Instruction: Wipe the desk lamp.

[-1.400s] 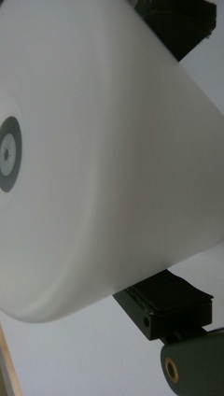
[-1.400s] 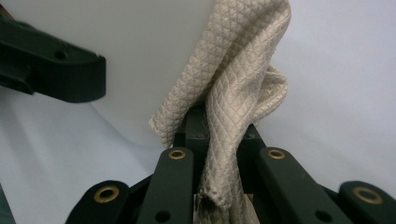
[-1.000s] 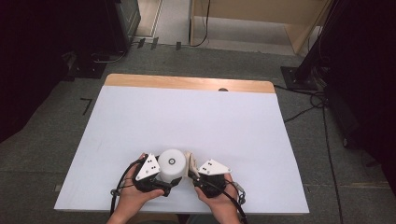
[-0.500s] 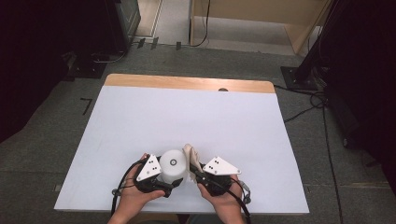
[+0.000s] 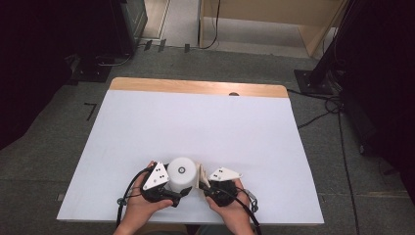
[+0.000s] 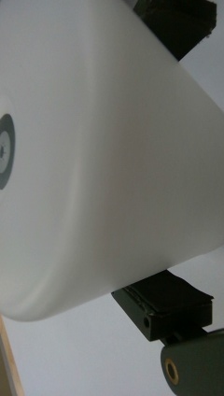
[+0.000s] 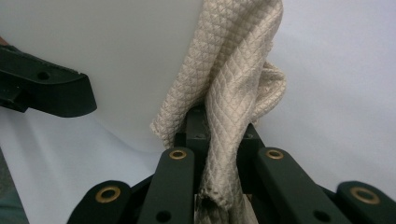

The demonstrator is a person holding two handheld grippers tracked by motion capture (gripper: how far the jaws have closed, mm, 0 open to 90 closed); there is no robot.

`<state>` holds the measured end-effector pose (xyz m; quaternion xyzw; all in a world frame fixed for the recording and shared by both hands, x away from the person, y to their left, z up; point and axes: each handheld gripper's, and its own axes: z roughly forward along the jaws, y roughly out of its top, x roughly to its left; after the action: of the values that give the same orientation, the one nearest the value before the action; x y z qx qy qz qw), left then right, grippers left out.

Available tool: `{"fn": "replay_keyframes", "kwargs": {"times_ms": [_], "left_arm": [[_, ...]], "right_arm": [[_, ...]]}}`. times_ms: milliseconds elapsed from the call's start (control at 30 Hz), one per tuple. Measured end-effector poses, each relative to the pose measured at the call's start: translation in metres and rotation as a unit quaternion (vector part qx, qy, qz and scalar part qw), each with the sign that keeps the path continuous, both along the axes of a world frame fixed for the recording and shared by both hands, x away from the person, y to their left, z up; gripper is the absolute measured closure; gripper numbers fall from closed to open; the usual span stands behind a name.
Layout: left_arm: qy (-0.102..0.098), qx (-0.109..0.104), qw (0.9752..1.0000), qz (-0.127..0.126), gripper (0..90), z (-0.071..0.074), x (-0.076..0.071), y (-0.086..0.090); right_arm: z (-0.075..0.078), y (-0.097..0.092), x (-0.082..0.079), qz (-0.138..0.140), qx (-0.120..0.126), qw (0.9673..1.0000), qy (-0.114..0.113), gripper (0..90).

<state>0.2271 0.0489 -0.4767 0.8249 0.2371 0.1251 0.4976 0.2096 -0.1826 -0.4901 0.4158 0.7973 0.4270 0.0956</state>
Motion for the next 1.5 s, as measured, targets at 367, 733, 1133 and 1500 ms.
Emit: {"fn": "replay_keyframes", "kwargs": {"times_ms": [367, 733, 1133, 1500], "left_arm": [[-0.002, -0.002, 1.0, 0.0, 7.3, 0.0, -0.001, 0.001], [0.0, 0.001, 1.0, 0.005, 7.3, 0.0, -0.002, 0.0], [0.003, 0.002, 0.9999, 0.011, 7.2, 0.001, -0.003, -0.001], [-0.019, 0.007, 0.9987, 0.046, 5.2, 0.008, -0.012, -0.004]], "right_arm": [[0.029, -0.002, -0.003, 0.005, 0.011, 0.9993, -0.035, 82.1], [0.05, -0.003, -0.01, -0.004, 0.031, 0.9955, -0.09, 81.5], [0.003, 0.0, 0.001, 0.008, -0.006, 0.9999, -0.007, 81.3], [-0.003, -0.003, 0.004, 0.009, 0.003, 1.0, -0.001, 80.4]]}}
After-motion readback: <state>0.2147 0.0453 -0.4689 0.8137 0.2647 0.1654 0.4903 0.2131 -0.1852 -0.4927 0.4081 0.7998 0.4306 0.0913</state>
